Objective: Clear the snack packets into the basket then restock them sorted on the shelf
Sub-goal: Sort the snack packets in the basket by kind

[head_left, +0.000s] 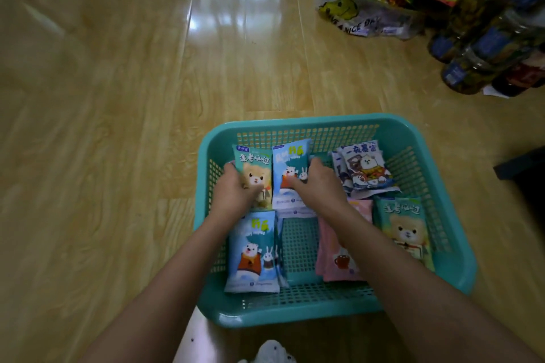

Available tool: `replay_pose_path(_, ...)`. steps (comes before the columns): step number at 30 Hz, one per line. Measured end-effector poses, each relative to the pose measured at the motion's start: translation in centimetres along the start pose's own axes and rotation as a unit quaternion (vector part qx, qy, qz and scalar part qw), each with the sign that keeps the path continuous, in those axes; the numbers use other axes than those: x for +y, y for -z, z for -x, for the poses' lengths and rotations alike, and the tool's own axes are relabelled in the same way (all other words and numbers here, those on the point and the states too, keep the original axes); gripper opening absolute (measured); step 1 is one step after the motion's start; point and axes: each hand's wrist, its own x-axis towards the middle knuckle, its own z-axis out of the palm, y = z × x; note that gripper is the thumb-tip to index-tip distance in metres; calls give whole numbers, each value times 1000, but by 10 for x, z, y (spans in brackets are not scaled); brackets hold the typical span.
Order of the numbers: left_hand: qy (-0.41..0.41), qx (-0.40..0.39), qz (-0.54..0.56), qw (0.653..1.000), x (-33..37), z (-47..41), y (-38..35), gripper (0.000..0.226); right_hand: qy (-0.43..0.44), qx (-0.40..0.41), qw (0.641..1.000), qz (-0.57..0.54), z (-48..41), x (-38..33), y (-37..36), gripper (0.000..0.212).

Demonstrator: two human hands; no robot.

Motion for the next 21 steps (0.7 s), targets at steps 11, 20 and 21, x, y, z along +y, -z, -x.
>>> replay_pose_path(11,-6,15,368,930,-4,35,63,8,43,-85,975,-203,81,-6,15,24)
replay_pose_path(20,7,47,364,930,-20,55,75,9,101,-109,982,117,114,-20,-33,44)
replay_pose_path(21,5,48,365,930,-19,57,75,10,115,-109,974,163,112,-21,-31,47)
